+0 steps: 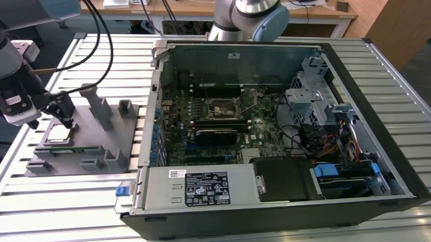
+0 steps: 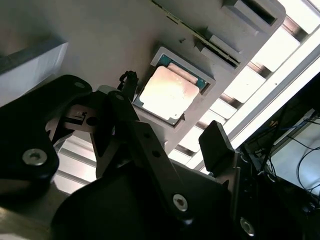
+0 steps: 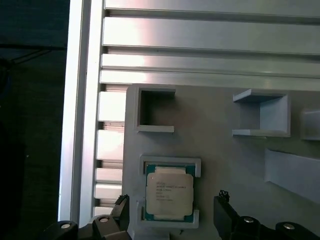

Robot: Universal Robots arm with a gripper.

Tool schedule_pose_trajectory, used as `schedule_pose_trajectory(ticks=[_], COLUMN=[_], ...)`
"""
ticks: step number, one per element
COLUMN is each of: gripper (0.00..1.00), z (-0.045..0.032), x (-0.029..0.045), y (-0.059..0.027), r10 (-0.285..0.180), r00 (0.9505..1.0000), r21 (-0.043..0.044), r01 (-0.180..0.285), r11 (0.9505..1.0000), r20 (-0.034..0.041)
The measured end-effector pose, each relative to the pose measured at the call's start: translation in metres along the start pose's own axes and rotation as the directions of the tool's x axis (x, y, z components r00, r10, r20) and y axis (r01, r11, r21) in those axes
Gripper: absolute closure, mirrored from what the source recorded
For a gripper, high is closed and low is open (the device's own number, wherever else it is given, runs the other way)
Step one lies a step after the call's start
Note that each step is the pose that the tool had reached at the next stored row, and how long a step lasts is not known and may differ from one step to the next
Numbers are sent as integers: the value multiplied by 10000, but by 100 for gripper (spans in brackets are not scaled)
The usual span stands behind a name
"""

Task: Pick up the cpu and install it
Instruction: 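Pick up the cpu and move it towards the insertion slot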

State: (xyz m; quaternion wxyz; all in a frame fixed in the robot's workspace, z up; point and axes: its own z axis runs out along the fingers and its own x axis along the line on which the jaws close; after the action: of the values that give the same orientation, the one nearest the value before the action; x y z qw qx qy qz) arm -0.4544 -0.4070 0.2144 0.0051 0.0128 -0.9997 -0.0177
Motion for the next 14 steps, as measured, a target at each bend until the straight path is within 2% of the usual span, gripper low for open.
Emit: schedule_pose_trajectory(ticks=[14], gripper=[24], z=[154], x=[17], y=[20], r10=[167], r00=[9999], r21=[-3], r01=[-167], r11=[9999], r20=[8])
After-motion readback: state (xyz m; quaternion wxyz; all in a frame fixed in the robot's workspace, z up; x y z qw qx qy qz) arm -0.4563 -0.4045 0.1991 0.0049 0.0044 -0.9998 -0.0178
